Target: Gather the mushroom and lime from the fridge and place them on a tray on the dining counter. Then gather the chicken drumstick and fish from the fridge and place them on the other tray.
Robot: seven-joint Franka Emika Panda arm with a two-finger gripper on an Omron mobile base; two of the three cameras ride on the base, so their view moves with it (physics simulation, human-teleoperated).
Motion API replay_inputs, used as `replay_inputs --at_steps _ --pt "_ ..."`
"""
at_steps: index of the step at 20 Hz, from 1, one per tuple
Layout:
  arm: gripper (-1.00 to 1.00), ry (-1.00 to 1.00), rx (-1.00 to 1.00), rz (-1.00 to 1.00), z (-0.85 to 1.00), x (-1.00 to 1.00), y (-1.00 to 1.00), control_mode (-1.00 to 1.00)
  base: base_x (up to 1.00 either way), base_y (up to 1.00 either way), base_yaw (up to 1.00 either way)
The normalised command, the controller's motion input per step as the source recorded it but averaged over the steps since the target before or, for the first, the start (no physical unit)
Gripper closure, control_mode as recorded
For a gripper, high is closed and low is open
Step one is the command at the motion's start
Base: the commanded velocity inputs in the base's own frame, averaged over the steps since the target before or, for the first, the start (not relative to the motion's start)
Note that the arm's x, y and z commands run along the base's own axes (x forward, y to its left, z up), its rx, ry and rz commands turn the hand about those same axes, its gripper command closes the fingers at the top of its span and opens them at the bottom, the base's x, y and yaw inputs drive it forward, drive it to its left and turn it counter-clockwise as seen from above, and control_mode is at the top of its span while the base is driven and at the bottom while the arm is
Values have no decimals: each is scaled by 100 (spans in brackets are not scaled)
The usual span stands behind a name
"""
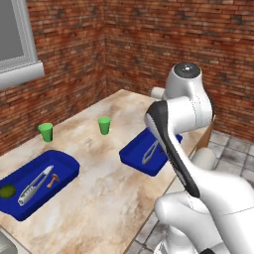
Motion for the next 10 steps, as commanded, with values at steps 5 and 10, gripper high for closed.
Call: replay_inputs --at_steps 5,10 --pt "100 1 3 0 -56 61 0 -100 0 0 0" --pt "100 0 7 0 -49 71 0 -100 0 0 0"
